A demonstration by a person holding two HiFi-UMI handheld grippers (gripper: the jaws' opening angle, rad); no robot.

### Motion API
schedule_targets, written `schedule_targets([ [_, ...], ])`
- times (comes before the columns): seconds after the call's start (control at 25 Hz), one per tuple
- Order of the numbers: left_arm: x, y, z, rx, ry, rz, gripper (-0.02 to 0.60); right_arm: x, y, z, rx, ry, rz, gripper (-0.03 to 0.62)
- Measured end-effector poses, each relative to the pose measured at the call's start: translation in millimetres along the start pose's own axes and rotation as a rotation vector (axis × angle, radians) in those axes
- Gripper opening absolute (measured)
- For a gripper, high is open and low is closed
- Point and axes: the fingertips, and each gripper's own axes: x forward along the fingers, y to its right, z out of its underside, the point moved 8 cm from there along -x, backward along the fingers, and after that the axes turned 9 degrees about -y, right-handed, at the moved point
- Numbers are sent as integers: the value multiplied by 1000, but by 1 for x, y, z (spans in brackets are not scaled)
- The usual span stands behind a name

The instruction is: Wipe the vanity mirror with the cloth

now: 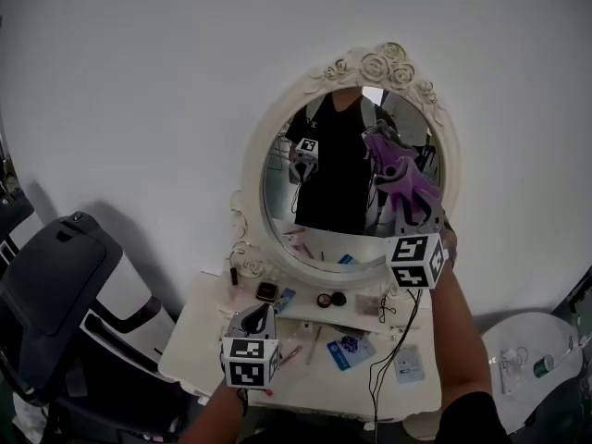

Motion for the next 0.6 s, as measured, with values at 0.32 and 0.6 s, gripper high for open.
schedule_targets([
  [0.32, 32, 2, -19, 26, -4, 85, -3, 47, 50, -12, 24, -95, 52, 67],
  [0.6, 44, 8, -23, 57, -5, 79, -3, 76, 72, -28, 351, -87, 22, 67],
])
